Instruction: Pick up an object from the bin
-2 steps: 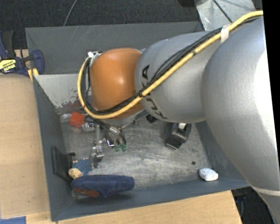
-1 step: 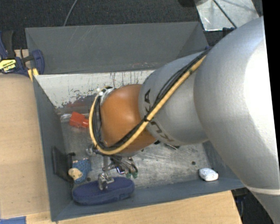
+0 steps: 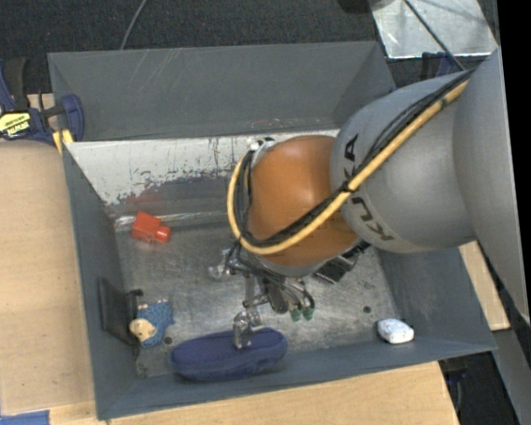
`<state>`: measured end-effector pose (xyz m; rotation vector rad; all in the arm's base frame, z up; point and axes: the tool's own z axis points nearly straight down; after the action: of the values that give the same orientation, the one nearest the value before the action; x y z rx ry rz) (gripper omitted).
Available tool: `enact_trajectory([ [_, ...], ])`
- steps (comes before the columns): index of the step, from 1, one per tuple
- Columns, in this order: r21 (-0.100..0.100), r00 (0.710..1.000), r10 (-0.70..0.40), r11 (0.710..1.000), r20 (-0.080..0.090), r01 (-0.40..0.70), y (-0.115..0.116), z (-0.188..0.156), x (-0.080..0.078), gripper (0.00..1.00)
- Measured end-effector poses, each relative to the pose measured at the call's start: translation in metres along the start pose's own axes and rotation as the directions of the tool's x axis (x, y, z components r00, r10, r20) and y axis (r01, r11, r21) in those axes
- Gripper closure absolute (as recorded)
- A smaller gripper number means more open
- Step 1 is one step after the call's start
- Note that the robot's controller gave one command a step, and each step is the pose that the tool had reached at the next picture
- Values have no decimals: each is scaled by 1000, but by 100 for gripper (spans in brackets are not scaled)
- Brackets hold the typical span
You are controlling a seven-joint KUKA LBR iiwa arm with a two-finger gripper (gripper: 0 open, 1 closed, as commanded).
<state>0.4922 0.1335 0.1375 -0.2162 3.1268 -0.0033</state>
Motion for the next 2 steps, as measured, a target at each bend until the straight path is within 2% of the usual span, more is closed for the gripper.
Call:
enact_trajectory([
  [1, -3, 944, -329, 944, 17, 329, -22, 23, 6, 0],
  [2, 8, 816, -577, 816, 29, 577, -34, 42, 5, 0],
])
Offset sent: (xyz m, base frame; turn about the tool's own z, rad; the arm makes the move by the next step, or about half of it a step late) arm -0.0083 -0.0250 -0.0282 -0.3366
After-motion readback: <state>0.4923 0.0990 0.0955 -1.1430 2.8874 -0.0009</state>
